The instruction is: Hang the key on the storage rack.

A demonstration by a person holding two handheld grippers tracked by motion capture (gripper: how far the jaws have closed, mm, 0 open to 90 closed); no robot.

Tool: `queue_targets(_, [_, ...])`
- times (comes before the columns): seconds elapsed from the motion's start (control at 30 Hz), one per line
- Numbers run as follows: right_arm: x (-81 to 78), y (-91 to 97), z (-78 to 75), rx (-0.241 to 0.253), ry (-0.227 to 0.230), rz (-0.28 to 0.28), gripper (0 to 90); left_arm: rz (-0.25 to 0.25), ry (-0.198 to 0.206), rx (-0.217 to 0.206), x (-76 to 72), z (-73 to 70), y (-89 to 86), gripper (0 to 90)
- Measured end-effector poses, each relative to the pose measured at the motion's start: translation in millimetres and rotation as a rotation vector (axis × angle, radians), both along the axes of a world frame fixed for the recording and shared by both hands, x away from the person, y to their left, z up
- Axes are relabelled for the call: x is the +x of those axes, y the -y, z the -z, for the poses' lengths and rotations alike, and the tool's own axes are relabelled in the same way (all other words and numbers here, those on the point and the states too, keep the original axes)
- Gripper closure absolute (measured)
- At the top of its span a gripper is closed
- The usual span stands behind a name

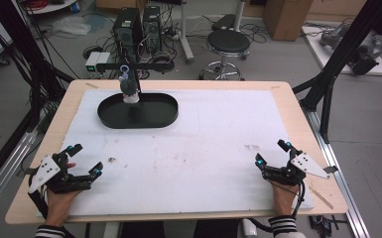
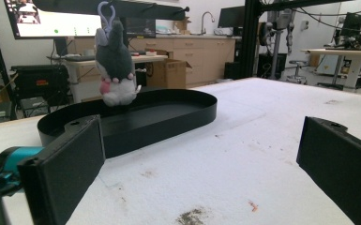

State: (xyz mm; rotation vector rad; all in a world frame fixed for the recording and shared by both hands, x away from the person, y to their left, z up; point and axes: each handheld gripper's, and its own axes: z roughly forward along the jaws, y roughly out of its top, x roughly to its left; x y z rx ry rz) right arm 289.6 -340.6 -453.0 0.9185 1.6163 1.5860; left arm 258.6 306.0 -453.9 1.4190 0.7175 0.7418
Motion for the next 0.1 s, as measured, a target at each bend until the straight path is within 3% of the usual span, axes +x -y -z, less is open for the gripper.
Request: queue_targets(0.1, [-0.7,-0.7,0.1,0.006,-0.009,-0.001,0.5,-0.011,0.001,0.001,-0.4,0.1,0.4,1.8])
